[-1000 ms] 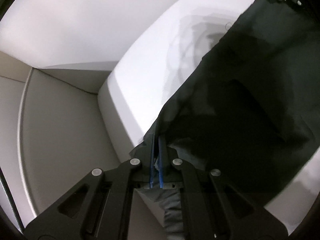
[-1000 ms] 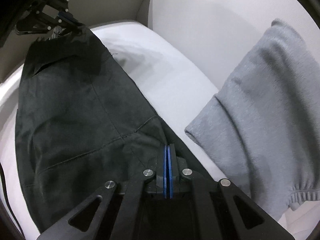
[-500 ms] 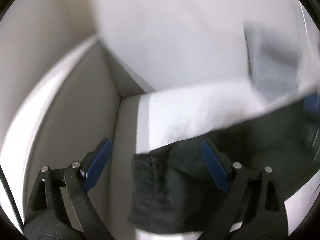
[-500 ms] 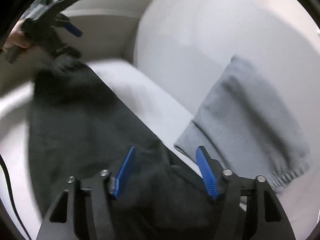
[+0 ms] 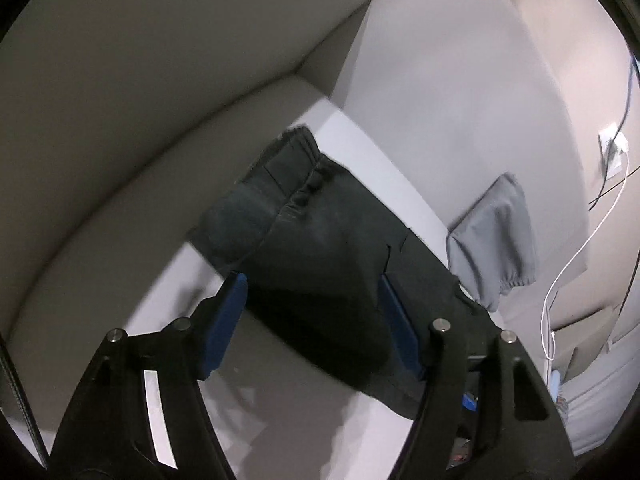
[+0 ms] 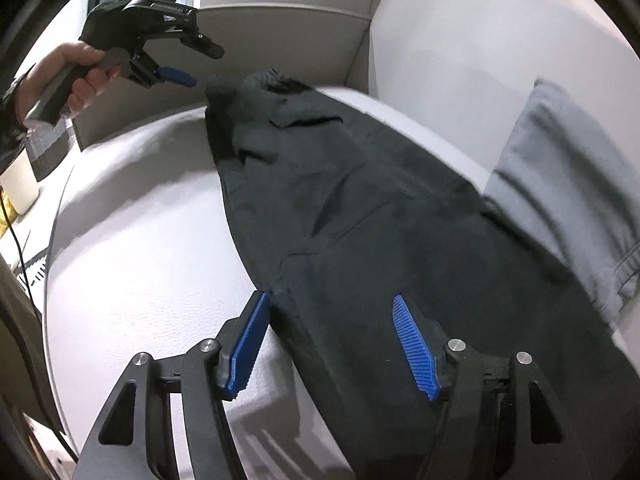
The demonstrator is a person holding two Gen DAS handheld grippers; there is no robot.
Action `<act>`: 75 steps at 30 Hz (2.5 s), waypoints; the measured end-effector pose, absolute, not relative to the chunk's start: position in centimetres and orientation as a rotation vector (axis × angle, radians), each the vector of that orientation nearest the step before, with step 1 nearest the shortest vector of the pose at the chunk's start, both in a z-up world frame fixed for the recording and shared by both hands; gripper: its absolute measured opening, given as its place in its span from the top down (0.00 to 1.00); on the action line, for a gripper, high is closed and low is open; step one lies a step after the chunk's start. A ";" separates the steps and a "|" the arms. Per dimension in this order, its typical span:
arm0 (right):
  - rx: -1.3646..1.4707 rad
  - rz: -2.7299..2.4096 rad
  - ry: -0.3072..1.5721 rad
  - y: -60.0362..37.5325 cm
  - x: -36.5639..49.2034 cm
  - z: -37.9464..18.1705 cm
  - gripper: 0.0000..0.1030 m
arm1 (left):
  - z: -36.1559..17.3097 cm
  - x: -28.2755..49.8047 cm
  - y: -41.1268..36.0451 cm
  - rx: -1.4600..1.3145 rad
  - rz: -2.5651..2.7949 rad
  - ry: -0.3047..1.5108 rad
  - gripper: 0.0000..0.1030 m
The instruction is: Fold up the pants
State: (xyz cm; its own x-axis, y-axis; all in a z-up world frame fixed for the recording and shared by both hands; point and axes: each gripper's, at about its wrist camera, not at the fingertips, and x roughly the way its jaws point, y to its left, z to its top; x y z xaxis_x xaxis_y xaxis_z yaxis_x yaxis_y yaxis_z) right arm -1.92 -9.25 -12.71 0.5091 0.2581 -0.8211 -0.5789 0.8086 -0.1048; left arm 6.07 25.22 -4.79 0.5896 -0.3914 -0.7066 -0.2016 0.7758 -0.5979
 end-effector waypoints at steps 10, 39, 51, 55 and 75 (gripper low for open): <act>-0.195 0.561 0.938 -10.6 -1.0 -12.4 0.88 | -6.3 8.2 25.1 -0.577 -0.001 0.889 0.91; -0.328 0.479 0.934 -7.5 -1.1 -13.5 0.68 | -10.5 9.3 25.8 -0.655 0.104 0.895 0.84; -0.247 0.516 0.984 -7.9 0.1 -13.6 0.67 | -9.0 8.0 24.3 -0.417 0.157 0.895 0.77; -0.161 0.575 0.996 -8.5 0.2 -11.2 0.54 | -5.6 5.3 23.3 -0.311 0.194 0.791 0.43; 0.143 0.442 1.060 -10.9 2.5 -12.5 0.77 | -3.6 9.1 19.4 0.012 0.094 0.689 1.00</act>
State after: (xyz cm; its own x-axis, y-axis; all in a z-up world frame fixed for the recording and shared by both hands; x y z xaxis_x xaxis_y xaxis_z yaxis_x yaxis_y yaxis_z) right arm 2.55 -10.95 -12.51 0.4112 0.4173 -0.8104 -0.2819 0.9037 0.3224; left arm 9.12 19.38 -3.64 0.7677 0.0905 -0.6344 -0.0828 0.9957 0.0419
